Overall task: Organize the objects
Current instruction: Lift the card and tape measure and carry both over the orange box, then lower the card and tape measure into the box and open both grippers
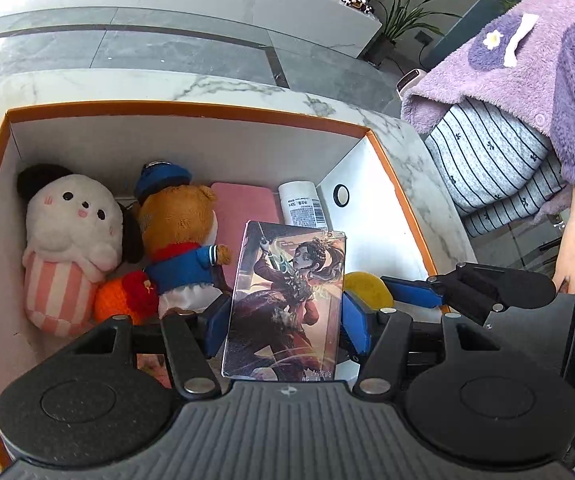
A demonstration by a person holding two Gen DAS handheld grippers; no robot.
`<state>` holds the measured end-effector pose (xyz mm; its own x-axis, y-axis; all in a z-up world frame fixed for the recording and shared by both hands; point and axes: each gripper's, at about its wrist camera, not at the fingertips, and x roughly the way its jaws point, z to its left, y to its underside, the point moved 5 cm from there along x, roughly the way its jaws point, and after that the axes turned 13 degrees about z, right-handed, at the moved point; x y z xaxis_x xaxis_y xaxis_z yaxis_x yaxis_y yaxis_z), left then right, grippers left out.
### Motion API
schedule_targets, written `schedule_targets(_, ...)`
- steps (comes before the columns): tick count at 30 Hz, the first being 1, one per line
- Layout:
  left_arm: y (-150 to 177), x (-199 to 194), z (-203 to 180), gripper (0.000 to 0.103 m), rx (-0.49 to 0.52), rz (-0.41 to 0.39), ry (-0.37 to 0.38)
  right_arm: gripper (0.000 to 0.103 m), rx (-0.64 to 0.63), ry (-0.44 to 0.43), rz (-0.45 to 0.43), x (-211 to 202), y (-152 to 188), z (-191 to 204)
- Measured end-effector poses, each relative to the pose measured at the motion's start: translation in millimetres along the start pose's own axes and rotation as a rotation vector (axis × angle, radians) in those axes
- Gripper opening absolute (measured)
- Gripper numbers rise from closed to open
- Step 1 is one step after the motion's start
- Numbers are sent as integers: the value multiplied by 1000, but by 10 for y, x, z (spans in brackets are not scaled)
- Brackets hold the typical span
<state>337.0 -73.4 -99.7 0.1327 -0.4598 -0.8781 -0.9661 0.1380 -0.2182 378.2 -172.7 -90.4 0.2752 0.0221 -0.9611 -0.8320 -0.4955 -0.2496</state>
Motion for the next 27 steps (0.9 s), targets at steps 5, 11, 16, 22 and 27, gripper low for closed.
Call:
schedule_targets(5,14,77,29,68,-40,24,8,56,-39,39,74,44,-18,48)
schedule_targets(11,34,124,58,68,-87,41,25,57,-57,67,117,80,-51,79)
schedule_targets(16,56,119,83,68,-106,40,25,68,-5,53,69,-7,0,52)
schedule_targets(22,77,90,95,69,-118,38,16,74,60,85,-65,-202,167,100)
schedule_targets(27,92,86,91,69,-128,40,7,74,61,107,-112,-294,257,141)
